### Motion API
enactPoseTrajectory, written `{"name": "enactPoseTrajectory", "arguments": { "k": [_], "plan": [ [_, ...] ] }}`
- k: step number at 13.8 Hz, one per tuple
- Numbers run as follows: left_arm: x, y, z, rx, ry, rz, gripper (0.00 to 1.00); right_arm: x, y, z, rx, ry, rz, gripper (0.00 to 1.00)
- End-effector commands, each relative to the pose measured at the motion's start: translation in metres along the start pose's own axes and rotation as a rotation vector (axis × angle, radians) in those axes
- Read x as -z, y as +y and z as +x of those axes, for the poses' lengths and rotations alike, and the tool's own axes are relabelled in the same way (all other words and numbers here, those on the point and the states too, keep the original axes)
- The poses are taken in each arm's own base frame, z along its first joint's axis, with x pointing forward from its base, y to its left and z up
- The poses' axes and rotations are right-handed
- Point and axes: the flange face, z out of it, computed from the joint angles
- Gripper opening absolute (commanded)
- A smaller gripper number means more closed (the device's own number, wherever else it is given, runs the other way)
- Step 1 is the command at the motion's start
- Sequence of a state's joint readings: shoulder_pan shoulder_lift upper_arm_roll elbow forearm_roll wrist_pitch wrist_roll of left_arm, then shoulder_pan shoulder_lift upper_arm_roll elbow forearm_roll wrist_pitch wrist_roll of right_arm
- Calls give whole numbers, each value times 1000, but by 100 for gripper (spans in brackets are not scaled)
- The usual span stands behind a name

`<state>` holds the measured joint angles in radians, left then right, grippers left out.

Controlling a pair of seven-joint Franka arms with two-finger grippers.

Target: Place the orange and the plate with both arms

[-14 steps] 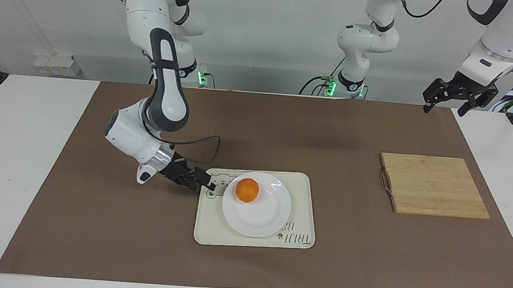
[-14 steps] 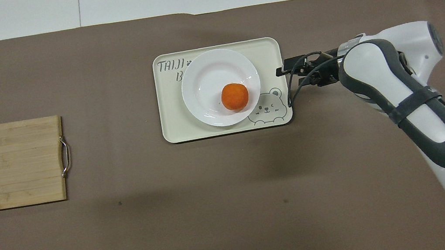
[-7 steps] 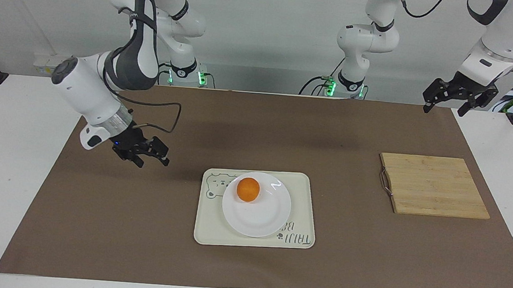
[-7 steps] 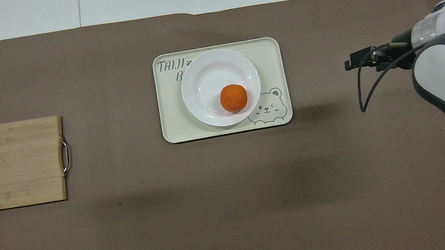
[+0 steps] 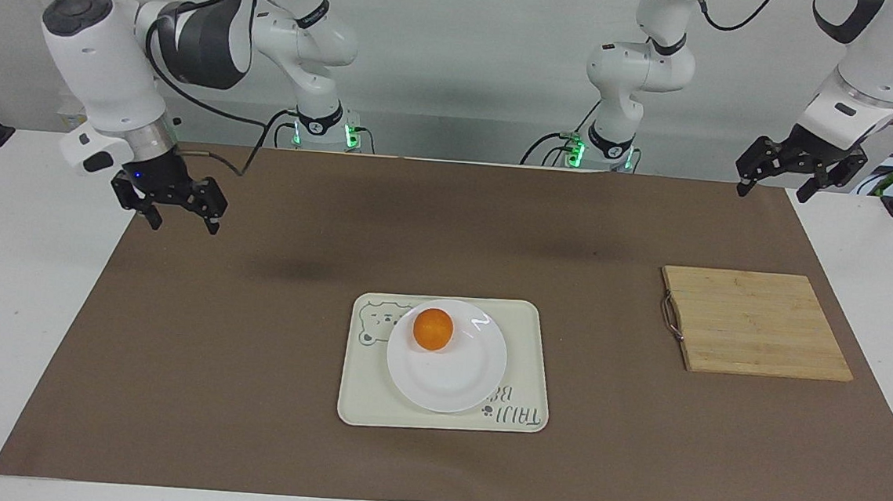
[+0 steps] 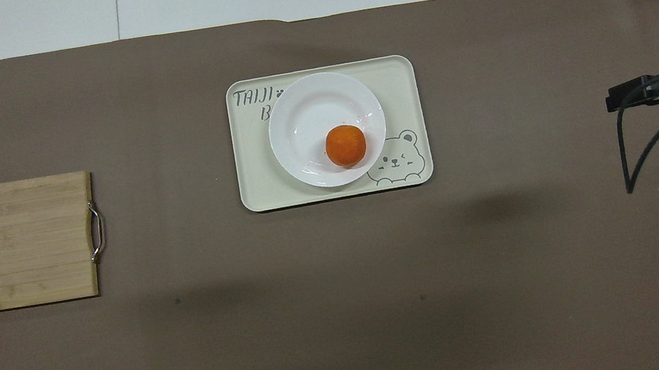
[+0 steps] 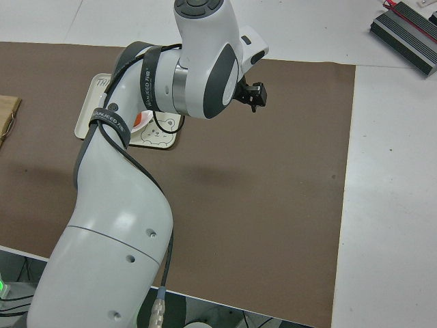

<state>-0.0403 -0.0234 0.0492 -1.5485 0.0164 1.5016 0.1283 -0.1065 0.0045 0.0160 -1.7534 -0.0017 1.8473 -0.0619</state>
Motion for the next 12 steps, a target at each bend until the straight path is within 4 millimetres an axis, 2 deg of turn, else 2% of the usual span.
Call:
{"name": "enactPoseTrajectory", "arguments": {
  "k": [1, 4, 5, 7, 9, 12],
  "plan": [
    [4, -1, -3, 10, 13, 14, 100, 46, -4, -31, -12, 0, -30, 100],
    [3, -1, -3, 10, 11, 14, 100, 74, -11, -50, -9, -24, -11, 100],
    [3, -1, -3, 10, 11, 14, 100, 76, -10, -51, -11, -21, -11, 100],
    [3, -1, -3, 10, 11, 14, 100, 79, -6, -50, -11, -54, -8, 100],
    [3, -1, -3, 10, 11, 14, 100, 97, -6, -36, -12, -102, -2, 100],
    [3, -1, -3, 10, 11, 14, 100, 92, -11, -36, -16, -76, -4, 100]
  ]
}}
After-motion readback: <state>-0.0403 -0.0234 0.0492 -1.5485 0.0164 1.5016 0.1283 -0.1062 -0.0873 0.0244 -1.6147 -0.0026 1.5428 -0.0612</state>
